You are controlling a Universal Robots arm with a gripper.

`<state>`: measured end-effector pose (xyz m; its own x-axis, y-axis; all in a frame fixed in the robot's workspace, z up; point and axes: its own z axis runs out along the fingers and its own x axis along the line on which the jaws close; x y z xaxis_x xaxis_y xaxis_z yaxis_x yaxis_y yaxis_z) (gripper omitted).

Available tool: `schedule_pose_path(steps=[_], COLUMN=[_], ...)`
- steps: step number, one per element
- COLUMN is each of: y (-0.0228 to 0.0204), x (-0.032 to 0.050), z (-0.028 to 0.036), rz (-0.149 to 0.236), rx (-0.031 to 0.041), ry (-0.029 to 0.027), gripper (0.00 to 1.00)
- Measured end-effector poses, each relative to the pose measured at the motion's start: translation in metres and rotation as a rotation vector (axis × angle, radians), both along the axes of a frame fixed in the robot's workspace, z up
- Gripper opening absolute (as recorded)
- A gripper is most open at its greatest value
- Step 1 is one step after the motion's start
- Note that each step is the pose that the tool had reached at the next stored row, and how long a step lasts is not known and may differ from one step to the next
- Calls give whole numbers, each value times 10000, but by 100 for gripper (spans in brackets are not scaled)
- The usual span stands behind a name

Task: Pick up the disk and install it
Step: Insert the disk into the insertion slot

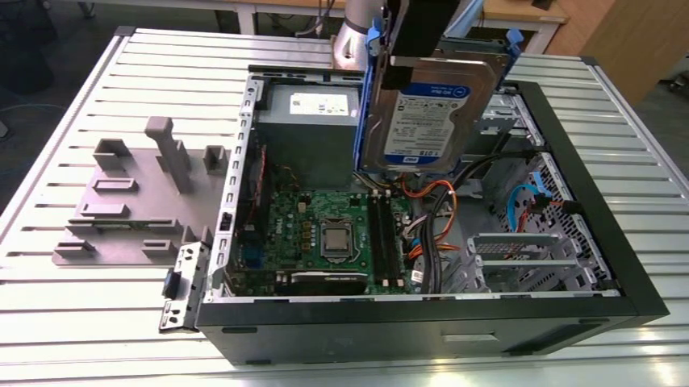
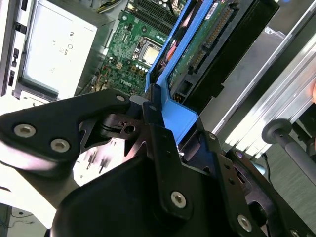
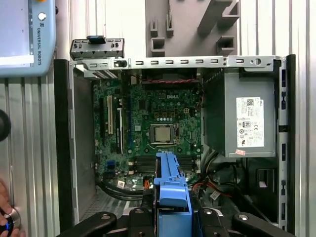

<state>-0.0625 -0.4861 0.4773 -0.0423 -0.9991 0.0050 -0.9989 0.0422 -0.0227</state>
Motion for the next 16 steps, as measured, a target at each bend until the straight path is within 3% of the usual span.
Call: schedule_pose_path(steps=[16], y=[-187], x=[19], z=[-9], rz=[1], rx=[0], ry=[0], gripper=[36])
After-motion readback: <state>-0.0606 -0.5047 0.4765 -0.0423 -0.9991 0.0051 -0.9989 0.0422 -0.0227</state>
